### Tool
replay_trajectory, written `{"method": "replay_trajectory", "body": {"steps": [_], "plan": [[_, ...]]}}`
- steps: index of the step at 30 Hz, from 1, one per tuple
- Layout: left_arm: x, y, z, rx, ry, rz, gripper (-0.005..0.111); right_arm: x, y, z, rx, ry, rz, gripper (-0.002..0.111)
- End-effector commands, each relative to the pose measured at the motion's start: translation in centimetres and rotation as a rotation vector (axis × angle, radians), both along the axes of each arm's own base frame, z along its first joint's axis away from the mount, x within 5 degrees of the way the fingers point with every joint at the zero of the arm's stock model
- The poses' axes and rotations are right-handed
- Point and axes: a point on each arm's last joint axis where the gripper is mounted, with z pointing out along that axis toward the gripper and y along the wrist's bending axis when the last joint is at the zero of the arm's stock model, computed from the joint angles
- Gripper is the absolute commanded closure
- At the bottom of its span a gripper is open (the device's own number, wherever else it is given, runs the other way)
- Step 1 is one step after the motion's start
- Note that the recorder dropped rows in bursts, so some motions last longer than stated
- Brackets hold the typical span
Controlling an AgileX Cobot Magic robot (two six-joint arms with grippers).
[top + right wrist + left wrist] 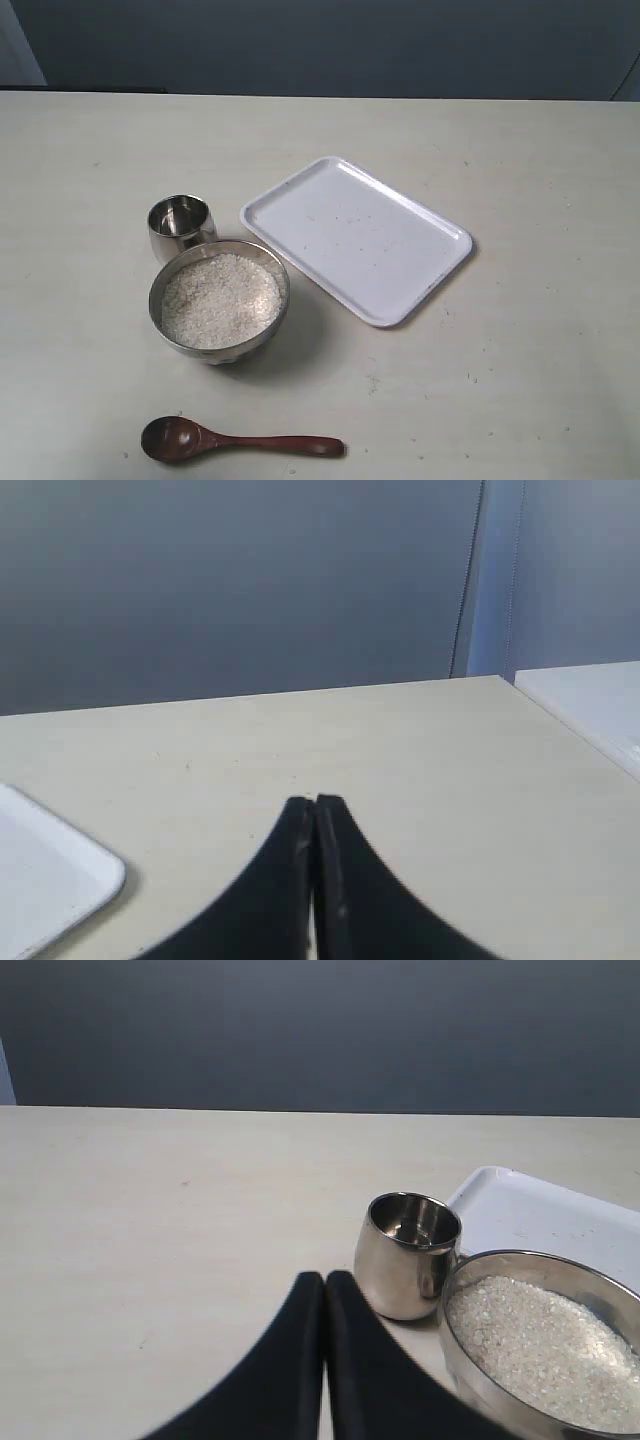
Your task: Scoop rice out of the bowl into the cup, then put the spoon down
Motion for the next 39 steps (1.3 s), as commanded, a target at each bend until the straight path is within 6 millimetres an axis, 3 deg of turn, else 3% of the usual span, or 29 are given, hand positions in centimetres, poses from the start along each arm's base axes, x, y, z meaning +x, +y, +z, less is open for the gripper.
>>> {"method": "replay_trajectory", "body": {"steps": [1,19,32,34,37,39], "plan": [[0.0,0.0,0.3,-0.012,-0.022,-0.003,0.106,0.0,0.0,0.0,-0.001,-0.007,-0.004,0.109],[0.0,0.0,0.3,-0.012,-0.022,-0.003,0.106,0.0,-0.1,1.1,-0.069,-0.124,-0.004,0.109],[0.0,0.0,0.3,-0.012,-0.022,-0.003,0.106,-1.1,0.2,5.3,-0.039,-0.609,0.015,0.109],[0.0,0.0,0.3,-0.012,-0.022,-0.003,0.106,-1.3,-0.1,5.7,0.18,-0.66,0.022,0.109],[0.0,0.0,0.3,-0.012,-0.022,-0.003,0.106,-1.4,-1.2,5.7,0.768,-0.678,0.042,0.109],[0.0,0.0,0.3,-0.012,-0.022,-0.003,0.106,-1.1,-1.5,5.1,0.998,-0.62,0.027,0.109]]}}
